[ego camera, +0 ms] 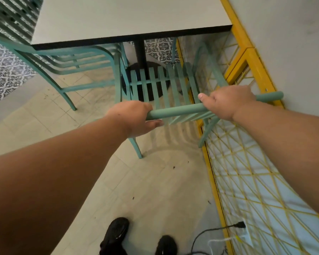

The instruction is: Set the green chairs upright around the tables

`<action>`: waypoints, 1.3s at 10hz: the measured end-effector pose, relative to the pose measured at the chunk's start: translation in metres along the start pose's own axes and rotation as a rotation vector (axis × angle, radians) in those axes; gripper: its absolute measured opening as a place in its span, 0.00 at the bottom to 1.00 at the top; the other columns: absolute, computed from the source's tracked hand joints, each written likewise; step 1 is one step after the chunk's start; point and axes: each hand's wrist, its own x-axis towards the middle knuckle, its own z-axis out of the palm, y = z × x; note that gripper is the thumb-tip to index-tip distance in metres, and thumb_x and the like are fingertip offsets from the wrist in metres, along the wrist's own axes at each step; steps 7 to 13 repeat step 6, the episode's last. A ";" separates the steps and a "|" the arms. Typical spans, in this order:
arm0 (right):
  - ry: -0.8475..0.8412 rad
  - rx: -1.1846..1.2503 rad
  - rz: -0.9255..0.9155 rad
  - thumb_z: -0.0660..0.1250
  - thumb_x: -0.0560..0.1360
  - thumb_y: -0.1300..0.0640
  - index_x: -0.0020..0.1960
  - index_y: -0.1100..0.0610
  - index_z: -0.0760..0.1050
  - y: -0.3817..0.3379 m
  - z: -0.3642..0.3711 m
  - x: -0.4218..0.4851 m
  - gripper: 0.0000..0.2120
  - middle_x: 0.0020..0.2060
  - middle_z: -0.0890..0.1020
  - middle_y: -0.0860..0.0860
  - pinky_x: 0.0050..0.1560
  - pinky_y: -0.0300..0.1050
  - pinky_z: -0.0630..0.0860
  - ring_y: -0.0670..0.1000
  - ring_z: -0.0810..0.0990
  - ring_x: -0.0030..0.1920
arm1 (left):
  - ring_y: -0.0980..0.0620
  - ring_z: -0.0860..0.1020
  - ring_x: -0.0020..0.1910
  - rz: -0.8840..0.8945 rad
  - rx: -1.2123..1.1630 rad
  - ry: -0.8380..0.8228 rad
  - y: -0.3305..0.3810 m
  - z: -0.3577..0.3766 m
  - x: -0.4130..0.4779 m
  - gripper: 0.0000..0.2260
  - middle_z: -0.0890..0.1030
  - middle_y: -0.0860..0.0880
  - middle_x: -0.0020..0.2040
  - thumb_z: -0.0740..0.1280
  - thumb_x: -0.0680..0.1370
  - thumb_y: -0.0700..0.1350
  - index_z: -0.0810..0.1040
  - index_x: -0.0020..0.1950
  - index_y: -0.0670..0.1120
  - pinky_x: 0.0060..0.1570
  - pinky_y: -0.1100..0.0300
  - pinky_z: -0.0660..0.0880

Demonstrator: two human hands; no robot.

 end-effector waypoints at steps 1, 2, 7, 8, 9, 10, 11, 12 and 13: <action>-0.117 0.170 0.092 0.44 0.77 0.24 0.76 0.46 0.69 -0.005 -0.010 -0.008 0.39 0.77 0.65 0.59 0.76 0.72 0.49 0.63 0.53 0.81 | 0.44 0.72 0.70 0.062 -0.070 0.033 -0.003 0.001 -0.002 0.37 0.74 0.47 0.71 0.51 0.78 0.74 0.65 0.79 0.53 0.66 0.44 0.73; -0.007 0.324 0.088 0.54 0.74 0.22 0.82 0.48 0.58 -0.009 -0.020 -0.038 0.46 0.80 0.62 0.57 0.78 0.67 0.55 0.61 0.54 0.81 | 0.42 0.53 0.82 0.033 -0.109 -0.046 -0.005 -0.003 -0.002 0.37 0.57 0.46 0.83 0.47 0.79 0.72 0.52 0.83 0.54 0.77 0.40 0.55; 0.310 0.310 0.208 0.51 0.69 0.21 0.83 0.50 0.56 -0.013 -0.150 -0.117 0.50 0.81 0.63 0.56 0.79 0.63 0.57 0.63 0.55 0.81 | 0.43 0.50 0.82 0.242 0.020 0.183 -0.022 -0.164 -0.008 0.36 0.51 0.50 0.84 0.49 0.79 0.71 0.43 0.83 0.59 0.79 0.39 0.53; 0.310 0.310 0.208 0.51 0.69 0.21 0.83 0.50 0.56 -0.013 -0.150 -0.117 0.50 0.81 0.63 0.56 0.79 0.63 0.57 0.63 0.55 0.81 | 0.43 0.50 0.82 0.242 0.020 0.183 -0.022 -0.164 -0.008 0.36 0.51 0.50 0.84 0.49 0.79 0.71 0.43 0.83 0.59 0.79 0.39 0.53; 0.310 0.310 0.208 0.51 0.69 0.21 0.83 0.50 0.56 -0.013 -0.150 -0.117 0.50 0.81 0.63 0.56 0.79 0.63 0.57 0.63 0.55 0.81 | 0.43 0.50 0.82 0.242 0.020 0.183 -0.022 -0.164 -0.008 0.36 0.51 0.50 0.84 0.49 0.79 0.71 0.43 0.83 0.59 0.79 0.39 0.53; 0.310 0.310 0.208 0.51 0.69 0.21 0.83 0.50 0.56 -0.013 -0.150 -0.117 0.50 0.81 0.63 0.56 0.79 0.63 0.57 0.63 0.55 0.81 | 0.43 0.50 0.82 0.242 0.020 0.183 -0.022 -0.164 -0.008 0.36 0.51 0.50 0.84 0.49 0.79 0.71 0.43 0.83 0.59 0.79 0.39 0.53; 0.310 0.310 0.208 0.51 0.69 0.21 0.83 0.50 0.56 -0.013 -0.150 -0.117 0.50 0.81 0.63 0.56 0.79 0.63 0.57 0.63 0.55 0.81 | 0.43 0.50 0.82 0.242 0.020 0.183 -0.022 -0.164 -0.008 0.36 0.51 0.50 0.84 0.49 0.79 0.71 0.43 0.83 0.59 0.79 0.39 0.53; 0.310 0.310 0.208 0.51 0.69 0.21 0.83 0.50 0.56 -0.013 -0.150 -0.117 0.50 0.81 0.63 0.56 0.79 0.63 0.57 0.63 0.55 0.81 | 0.43 0.50 0.82 0.242 0.020 0.183 -0.022 -0.164 -0.008 0.36 0.51 0.50 0.84 0.49 0.79 0.71 0.43 0.83 0.59 0.79 0.39 0.53; 0.310 0.310 0.208 0.51 0.69 0.21 0.83 0.50 0.56 -0.013 -0.150 -0.117 0.50 0.81 0.63 0.56 0.79 0.63 0.57 0.63 0.55 0.81 | 0.43 0.50 0.82 0.242 0.020 0.183 -0.022 -0.164 -0.008 0.36 0.51 0.50 0.84 0.49 0.79 0.71 0.43 0.83 0.59 0.79 0.39 0.53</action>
